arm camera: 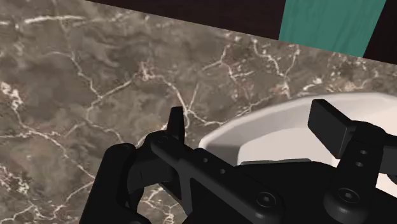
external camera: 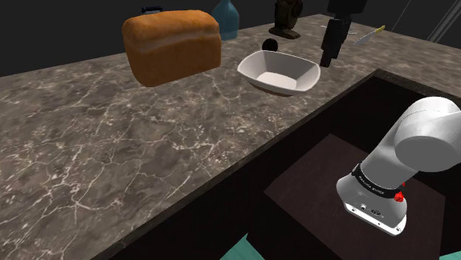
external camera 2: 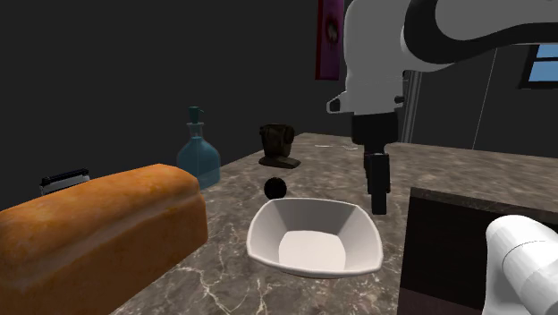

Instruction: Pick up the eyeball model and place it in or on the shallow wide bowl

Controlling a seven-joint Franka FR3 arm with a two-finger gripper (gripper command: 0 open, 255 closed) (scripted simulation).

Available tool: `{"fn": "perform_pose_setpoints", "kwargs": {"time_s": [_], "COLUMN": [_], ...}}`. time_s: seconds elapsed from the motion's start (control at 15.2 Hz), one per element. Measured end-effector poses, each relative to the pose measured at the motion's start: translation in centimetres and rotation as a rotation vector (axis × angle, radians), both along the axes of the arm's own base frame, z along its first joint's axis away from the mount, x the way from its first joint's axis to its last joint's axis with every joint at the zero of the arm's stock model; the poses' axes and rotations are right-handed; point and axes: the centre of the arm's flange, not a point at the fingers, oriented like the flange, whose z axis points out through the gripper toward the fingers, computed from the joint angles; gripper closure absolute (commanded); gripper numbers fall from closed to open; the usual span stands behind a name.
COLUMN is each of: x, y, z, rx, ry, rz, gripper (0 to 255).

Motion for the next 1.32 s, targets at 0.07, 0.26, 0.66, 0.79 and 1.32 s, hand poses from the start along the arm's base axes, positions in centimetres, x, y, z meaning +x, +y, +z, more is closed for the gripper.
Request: {"fn": "perform_pose_setpoints", "kwargs": {"time_s": [0.07,0.26,0.66,0.79,1.32], "x": [0.0,2.6,9.6,12.3,21.6], "y": [0.0,-0.5,-2.1,-2.6,-4.3], "z": [0.0,-0.3,-0.5,-0.9,-0.9], "rx": [0.0,-0.02,-0.075,-0.094,-0.167], "ry": [0.0,-0.002,-0.01,-0.012,-0.022], "rz": [0.0,0.008,0.031,0.04,0.071], "gripper": [0,0,0,0,0]}}
